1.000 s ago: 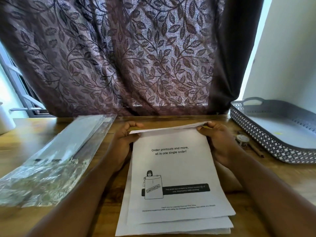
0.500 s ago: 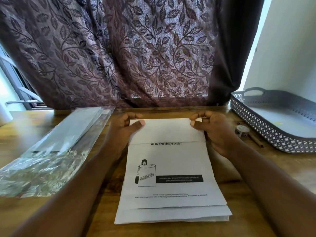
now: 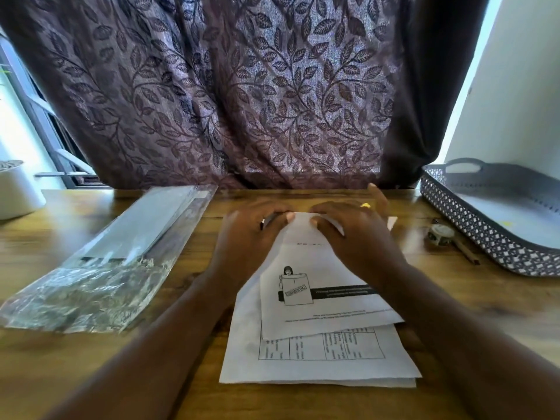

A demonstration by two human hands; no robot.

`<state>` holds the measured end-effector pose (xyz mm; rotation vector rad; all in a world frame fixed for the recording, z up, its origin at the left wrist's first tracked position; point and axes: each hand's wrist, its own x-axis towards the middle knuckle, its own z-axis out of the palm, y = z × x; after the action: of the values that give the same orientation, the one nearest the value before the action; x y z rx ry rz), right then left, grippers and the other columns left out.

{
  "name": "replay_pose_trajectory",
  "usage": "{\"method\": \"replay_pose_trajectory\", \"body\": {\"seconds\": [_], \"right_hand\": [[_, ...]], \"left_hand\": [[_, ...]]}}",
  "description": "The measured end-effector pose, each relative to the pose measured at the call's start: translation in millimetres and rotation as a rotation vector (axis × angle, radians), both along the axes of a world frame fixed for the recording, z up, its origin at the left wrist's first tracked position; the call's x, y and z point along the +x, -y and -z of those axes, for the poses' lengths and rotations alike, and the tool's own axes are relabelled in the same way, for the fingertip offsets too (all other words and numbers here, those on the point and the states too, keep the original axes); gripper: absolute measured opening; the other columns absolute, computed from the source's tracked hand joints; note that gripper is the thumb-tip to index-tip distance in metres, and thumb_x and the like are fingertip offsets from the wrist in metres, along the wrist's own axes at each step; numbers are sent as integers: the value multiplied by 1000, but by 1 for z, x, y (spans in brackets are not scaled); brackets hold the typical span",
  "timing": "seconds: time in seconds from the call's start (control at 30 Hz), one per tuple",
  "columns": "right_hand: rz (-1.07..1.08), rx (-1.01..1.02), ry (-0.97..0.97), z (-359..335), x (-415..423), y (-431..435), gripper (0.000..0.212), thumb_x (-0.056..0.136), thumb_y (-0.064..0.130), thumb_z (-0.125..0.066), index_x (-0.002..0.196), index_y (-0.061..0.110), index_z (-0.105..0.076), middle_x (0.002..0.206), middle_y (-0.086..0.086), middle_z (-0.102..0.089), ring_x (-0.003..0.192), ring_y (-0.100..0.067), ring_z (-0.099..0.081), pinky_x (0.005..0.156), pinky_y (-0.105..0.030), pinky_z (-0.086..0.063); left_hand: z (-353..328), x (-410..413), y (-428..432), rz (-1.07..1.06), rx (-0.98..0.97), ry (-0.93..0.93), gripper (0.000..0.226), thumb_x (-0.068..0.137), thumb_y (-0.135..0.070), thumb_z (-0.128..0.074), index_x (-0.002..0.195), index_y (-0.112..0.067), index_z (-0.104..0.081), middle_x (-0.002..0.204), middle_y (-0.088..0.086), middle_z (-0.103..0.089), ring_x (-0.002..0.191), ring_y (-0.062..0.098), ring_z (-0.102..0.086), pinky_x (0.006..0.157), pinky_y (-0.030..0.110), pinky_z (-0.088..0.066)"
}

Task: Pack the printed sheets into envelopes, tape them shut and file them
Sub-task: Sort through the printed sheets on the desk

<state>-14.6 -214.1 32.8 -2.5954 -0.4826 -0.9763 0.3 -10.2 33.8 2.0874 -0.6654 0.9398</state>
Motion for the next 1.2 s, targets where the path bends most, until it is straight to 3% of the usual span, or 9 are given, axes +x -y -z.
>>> {"method": "replay_pose_trajectory", "body": {"seconds": [0.13, 0.27, 0.4, 0.6, 0.73, 0.83, 0.9, 0.97, 1.2], "right_hand": [[-62, -56, 62, -4, -8, -11, 20, 99, 33, -50, 95, 26, -69, 82, 8, -73, 76, -15, -68, 114, -63, -27], [-22, -81, 39, -9, -5, 6, 23, 99, 32, -49, 90, 25, -68, 76, 7, -71, 68, -18, -64, 106, -58, -37], [25, 26, -107, -11, 6, 36, 34, 94, 42, -43, 87, 23, -70, 74, 3, -71, 67, -23, -62, 77, -45, -53], [22, 214, -286, -10, 14, 61, 24, 98, 22, -61, 75, 15, -67, 69, 4, -64, 63, -11, -55, 60, -30, -38], [-8, 320, -320, -11, 12, 59, 17, 97, 21, -64, 88, 13, -76, 80, 3, -73, 73, -13, -67, 68, -35, -53], [-29, 359, -235, -13, 7, 48, 9, 94, 20, -68, 95, 18, -76, 83, 7, -73, 76, -7, -66, 69, -29, -52], [-77, 341, -123, -16, 2, 37, 6, 92, 19, -70, 96, 18, -75, 79, 8, -72, 71, -6, -63, 65, -25, -49], [-161, 291, -19, -18, -6, 25, 5, 91, 15, -72, 95, 17, -73, 75, 8, -69, 70, -9, -61, 60, -14, -43], [-273, 226, 20, -15, -11, 12, 4, 93, 11, -69, 95, 15, -70, 78, 8, -69, 75, -4, -62, 61, -7, -42]], "left_hand": [[1, -5, 3, 85, 41, 110, 10, 92, -13, -69, 96, -12, -78, 94, -7, -76, 88, 0, -66, 81, 12, -50], [1, 4, -8, 30, -8, 51, 10, 91, -14, -70, 95, -10, -78, 92, -9, -73, 85, -9, -63, 79, 7, -46], [0, 4, -14, -33, -176, -147, 7, 90, -13, -71, 90, -16, -78, 84, -16, -73, 79, -3, -63, 69, 7, -44], [7, 15, -20, -69, -236, -219, 8, 89, -18, -73, 92, -18, -79, 87, -16, -74, 79, 0, -66, 72, 25, -51], [9, 17, -18, -123, -230, -249, 8, 89, -17, -72, 95, -19, -77, 92, -13, -73, 82, -5, -64, 77, 25, -51], [10, 17, -18, -282, -10, -89, 21, 93, -22, -64, 112, -23, -73, 114, -7, -71, 107, 11, -62, 96, 26, -38], [7, 12, -14, -253, 115, 38, 29, 97, -30, -53, 121, -25, -69, 120, -6, -69, 113, 15, -59, 104, 39, -37], [4, 6, -4, -153, 180, 105, 31, 100, -33, -49, 120, -24, -70, 118, -8, -71, 112, 13, -62, 105, 51, -39], [0, -4, 11, -57, 258, 130, 16, 96, -28, -56, 98, -26, -72, 96, -11, -74, 90, 12, -67, 99, 50, -43]]}}
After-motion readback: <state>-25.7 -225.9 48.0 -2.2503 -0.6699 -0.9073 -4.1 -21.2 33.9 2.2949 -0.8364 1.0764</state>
